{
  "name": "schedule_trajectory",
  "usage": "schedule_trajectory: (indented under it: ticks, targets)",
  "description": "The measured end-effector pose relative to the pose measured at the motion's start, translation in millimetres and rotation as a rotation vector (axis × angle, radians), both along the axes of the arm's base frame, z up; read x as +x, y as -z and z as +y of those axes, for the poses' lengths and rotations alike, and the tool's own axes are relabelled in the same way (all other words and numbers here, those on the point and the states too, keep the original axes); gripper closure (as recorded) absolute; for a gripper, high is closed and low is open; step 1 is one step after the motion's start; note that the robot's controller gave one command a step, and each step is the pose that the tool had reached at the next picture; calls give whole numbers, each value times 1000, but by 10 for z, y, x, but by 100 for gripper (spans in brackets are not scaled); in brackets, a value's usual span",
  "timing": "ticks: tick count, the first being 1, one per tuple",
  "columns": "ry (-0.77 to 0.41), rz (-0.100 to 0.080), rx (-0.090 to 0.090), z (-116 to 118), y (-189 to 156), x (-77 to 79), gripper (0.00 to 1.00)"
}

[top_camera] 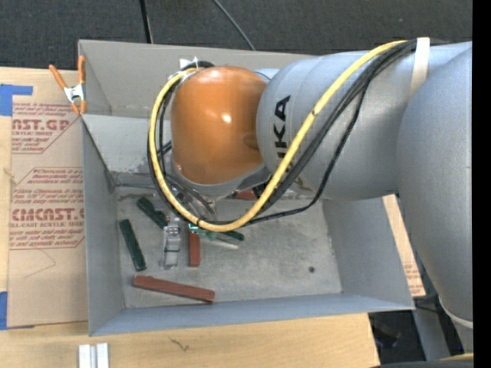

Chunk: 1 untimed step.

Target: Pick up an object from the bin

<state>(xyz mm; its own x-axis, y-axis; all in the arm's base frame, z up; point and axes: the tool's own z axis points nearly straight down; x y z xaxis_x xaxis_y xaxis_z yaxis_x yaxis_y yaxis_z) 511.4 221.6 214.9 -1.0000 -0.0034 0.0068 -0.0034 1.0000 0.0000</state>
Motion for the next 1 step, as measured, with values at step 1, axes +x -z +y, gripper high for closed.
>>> schedule_trajectory:
  ticks: [1]
  targets:
    - [3, -8, 2, -13, -46, 21, 0]
